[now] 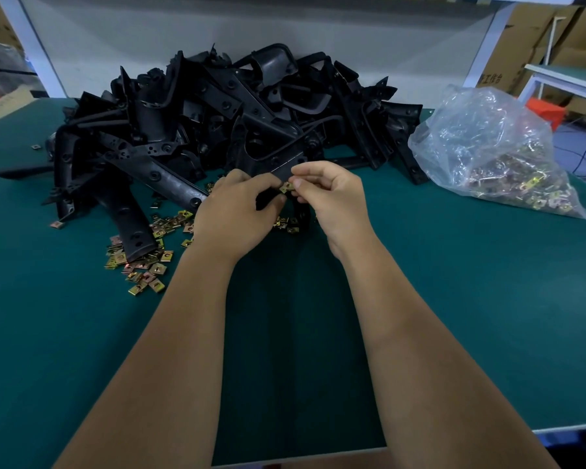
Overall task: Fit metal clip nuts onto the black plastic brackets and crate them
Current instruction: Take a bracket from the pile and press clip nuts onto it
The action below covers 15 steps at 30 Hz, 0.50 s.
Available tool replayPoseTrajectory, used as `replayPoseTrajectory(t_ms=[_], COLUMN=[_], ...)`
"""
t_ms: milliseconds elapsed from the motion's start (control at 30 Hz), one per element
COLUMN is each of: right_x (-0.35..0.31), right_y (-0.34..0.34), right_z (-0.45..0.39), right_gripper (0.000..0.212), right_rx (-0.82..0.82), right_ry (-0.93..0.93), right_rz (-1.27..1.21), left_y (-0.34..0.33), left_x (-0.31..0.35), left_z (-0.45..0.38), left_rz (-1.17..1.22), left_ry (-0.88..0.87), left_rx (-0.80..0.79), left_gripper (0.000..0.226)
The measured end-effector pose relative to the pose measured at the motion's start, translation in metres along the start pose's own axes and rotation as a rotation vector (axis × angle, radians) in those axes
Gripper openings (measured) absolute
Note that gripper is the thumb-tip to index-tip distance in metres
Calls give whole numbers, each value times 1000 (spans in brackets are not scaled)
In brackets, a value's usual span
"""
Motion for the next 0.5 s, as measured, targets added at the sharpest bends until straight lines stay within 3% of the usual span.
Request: replayPoseTrajectory(t_ms=[367, 500], right_x=[-7, -8], right_y=[-13, -13], right_z=[4, 4], right_gripper=[31, 33], right_rx=[-60, -12], right_ry=[65, 85], right_rz=[166, 203], left_y=[0, 0], left_x=[-2, -2], left_z=[-1, -1], left_rz=[-9, -2], left_ry=[-19, -19], left_rx=[6, 8], left_gripper=[20, 20])
Point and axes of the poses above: each hand's wrist, its own z-axis away from the middle knuckle, its own y-axis out of the back of the hand, x = y × z, the point moved 9 cm from there along -z, towards the middle knuckle, and after that the axes turned 7 degrees about -y, right-handed, at the moved point
